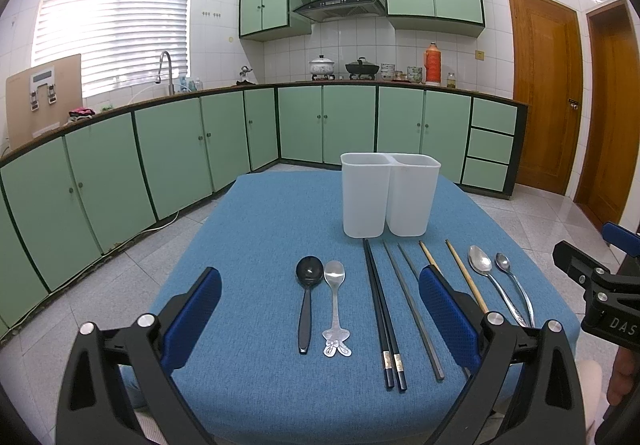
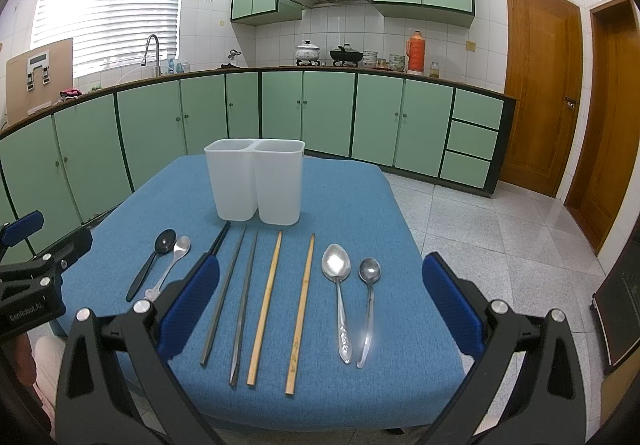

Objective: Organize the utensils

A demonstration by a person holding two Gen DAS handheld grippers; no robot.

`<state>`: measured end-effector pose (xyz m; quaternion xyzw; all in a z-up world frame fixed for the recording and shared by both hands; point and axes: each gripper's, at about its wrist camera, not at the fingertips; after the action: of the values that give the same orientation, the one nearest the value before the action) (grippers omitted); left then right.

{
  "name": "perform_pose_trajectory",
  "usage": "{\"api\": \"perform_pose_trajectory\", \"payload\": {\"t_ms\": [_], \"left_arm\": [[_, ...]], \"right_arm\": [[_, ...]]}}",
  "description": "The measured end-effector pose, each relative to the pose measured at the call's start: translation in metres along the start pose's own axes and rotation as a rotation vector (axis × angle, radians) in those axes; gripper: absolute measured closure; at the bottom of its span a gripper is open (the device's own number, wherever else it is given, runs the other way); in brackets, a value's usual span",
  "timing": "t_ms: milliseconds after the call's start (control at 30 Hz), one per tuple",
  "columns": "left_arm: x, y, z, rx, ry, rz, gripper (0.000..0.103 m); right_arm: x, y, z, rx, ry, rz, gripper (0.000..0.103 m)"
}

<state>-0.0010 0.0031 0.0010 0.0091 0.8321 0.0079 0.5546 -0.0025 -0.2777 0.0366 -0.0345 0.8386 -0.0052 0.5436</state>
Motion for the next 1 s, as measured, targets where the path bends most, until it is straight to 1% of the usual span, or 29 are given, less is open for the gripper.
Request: {"api": "perform_pose_trajectory", "payload": {"t_ms": [800,1000], "left_arm": [[0.0002,0.0008,-0.0001,0.001,0.0,-0.001,0.006],[0.0012,0.0091,0.0064,-0.011,0.008,-0.009,0.006]], "right_arm": [[-0.0006,-0.0004,0.0014,0.0,0.0,-0.002,0.005],[-0.0004,-0.0058,0.0056,0.01,0.004,0.002,0.005]]}}
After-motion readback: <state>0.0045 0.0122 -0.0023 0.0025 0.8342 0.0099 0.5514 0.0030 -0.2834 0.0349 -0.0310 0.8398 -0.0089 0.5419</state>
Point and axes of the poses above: each gripper's, at about its wrist camera, not at the fingertips, and z roughly the way its jaws point, y to its left, x to its underside, and after that the axes turned 4 degrees about -y, right-handed
